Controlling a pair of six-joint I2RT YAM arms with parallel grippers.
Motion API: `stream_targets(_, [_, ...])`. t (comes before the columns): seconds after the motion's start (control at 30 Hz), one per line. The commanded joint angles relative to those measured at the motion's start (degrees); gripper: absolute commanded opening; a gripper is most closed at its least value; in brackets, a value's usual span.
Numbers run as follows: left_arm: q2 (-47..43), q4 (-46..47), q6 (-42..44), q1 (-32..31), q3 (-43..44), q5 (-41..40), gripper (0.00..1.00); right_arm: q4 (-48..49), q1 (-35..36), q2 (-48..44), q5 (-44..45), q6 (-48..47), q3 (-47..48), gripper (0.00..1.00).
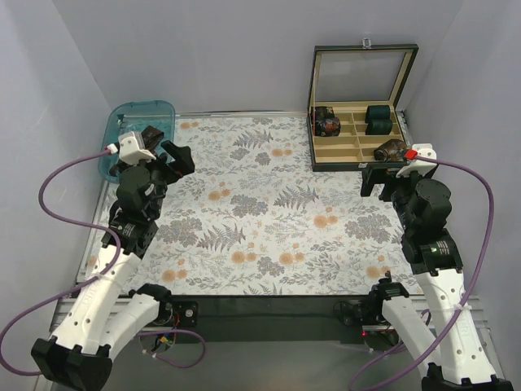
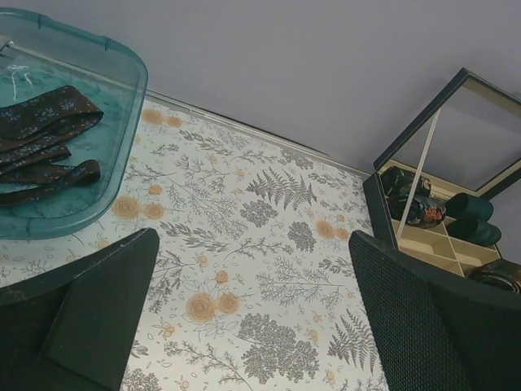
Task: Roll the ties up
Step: Grab a tie with the left arm
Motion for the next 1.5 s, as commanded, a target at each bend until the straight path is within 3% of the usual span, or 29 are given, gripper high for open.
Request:
stream_targets(0.0, [1.5,-0.3,-0.9,0.2,2.8,0.4,0.98,3.6,0.2,-0.3,-0.1,-0.1,1.1,0.98])
stream_targets(0.13, [6.7,-0.1,-2.1,0.2,5.0,4.9,0.98,3.8,0.3,-0.4,-1.3,0.9,-0.1,0.98])
stream_targets(0.4, [28.8,-1.5,-7.6,0.8,15.7,9.8,0.98,4.3,0.2,2.8,-8.6,5.7,-2.1,0.98])
stream_targets(0.57, [41.9,-2.1,-14.2,8.6,24.3,14.3,0.98,3.5,0.4,5.2,-13.0,5.8,-2.4,0.98])
stream_targets(0.87, [62.9,-13.2,-13.7,21.9,47.4,6.6,0.98,1.9,0.3,4.5,-14.4,6.3,-4.2,0.98])
stream_targets(0.97, [67.7,-15.9,-10.0,23.6,52.0,2.5,0.98,1.2,0.3,4.3,-13.8,5.5,-4.3,0.98])
stream_targets(1.1, [73.6,-20.3,-6.8,25.2,56.5,-3.1,0.98,0.6,0.3,4.6,-13.0,5.0,-4.6,0.98])
stream_targets(1.33, [80.1,-20.5,0.2,25.9,57.1,-9.8,0.98,-1.5,0.3,5.6,-14.1,4.5,-4.6,0.98])
stream_targets(1.47, [83.4,-20.1,2.7,26.1,56.9,-9.7,0.98,-3.0,0.3,6.8,-15.9,4.9,-4.6,0.98])
